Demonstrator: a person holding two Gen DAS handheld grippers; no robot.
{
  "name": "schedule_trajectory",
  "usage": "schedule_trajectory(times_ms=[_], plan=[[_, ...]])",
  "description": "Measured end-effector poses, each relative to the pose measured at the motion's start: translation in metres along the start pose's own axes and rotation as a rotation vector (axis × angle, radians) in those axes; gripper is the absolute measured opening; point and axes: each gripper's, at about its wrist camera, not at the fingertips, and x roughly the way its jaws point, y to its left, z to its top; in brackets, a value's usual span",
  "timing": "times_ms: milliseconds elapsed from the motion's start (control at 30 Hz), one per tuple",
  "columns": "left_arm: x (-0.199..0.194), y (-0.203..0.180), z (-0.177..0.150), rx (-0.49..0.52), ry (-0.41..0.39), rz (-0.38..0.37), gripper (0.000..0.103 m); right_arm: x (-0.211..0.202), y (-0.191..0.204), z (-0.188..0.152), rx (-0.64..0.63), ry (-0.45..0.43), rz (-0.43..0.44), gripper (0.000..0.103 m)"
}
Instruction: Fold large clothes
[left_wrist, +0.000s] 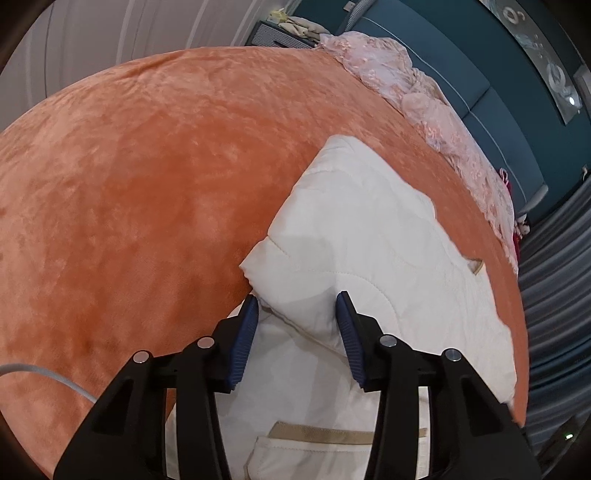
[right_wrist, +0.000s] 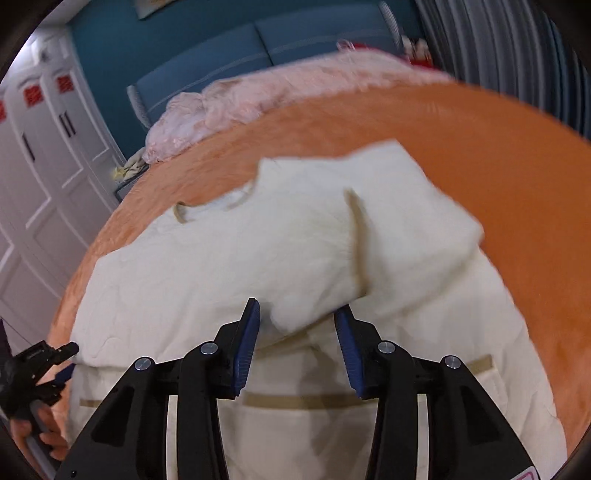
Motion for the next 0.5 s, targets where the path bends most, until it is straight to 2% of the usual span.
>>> schedule_trajectory(times_ms=[133,233,267,300,367,400,500], plan=[[-0.009,0.009,0.007,-0.105,-0.012,-0.039,0.05,-0.003,-0.011,0.012,0.035,-0.01,0.033,0.051],[-0.006,0.015,0.015,-0.155,0.001,-0.051,0.052,-0.001,-0.008,0.022,0.036,-0.031,0.035,0.051],[-0.002,0.015,0.017,-0.154,0.017,-0.041,0.05,0.001,-0.007,0.024,0.029,-0.027,0.034,0.048],[0.002,0.015,0.018,-0.148,0.034,-0.027,0.042,0.005,-0.006,0.026,0.021,-0.012,0.033,0.032],[0.005,0.014,0.02,-0.141,0.043,-0.025,0.025,0.001,-0.008,0.03,0.017,-0.013,0.047,0.005],[0.0,0.014,0.021,-0.136,0.027,-0.029,0.013,-0.007,-0.007,0.031,0.019,-0.035,0.067,0.004],[-0.018,0.008,0.019,-0.084,-0.042,-0.042,0.009,-0.038,-0.006,0.033,-0.026,-0.144,0.066,0.003]])
